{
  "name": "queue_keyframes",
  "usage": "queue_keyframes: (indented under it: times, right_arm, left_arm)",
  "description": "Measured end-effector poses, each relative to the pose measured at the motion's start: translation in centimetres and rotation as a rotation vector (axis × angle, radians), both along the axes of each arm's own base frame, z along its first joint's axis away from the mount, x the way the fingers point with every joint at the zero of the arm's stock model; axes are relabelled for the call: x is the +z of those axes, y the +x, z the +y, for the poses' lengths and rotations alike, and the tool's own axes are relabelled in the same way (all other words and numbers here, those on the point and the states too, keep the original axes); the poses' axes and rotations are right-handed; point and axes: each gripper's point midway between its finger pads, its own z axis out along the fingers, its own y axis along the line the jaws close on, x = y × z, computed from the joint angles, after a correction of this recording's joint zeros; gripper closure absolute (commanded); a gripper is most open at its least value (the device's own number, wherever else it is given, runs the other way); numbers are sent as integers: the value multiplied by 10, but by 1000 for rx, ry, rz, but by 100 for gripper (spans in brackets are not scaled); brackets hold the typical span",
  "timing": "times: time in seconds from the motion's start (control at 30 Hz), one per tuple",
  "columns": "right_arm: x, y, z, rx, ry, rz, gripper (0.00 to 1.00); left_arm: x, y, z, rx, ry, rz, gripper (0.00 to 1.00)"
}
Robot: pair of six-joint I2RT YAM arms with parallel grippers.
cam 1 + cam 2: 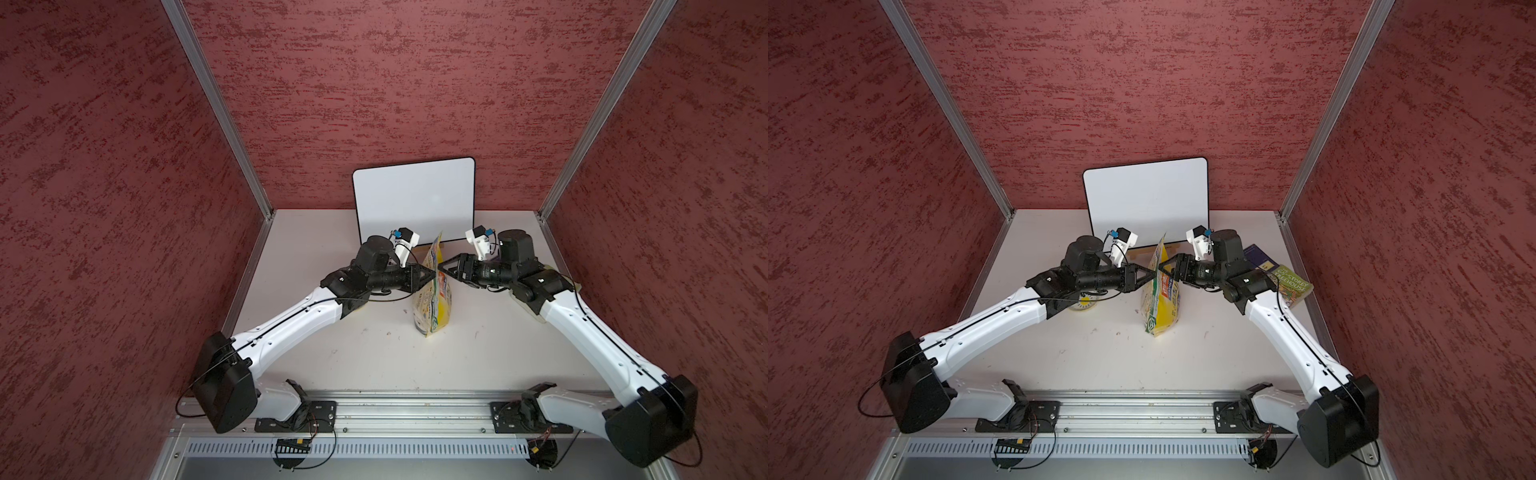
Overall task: Pour the oats into the breakfast bowl
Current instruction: Open the oats bag at the center of the board.
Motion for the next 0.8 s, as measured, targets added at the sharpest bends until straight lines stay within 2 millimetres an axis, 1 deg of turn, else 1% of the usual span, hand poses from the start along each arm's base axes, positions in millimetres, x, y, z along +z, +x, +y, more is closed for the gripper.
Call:
queue_keyframes:
  times: [0.17,0.47,0.63,0.8]
  right_arm:
    - [1,-1,4,10,2,-1,40]
    - [-5,3,7,-2,-15,7,41]
    - [0,6,7,-14,-11,0,40]
    - [0,6,8,-18,-8,2,40]
  left_arm:
    - [0,0,0,-7,-5,2,80]
    - [4,-3,-2,-24,-23,4,81]
    - [2,-3,-3,-26,-28,4,82]
    - [-1,-1,-5,-27,-28,7,83]
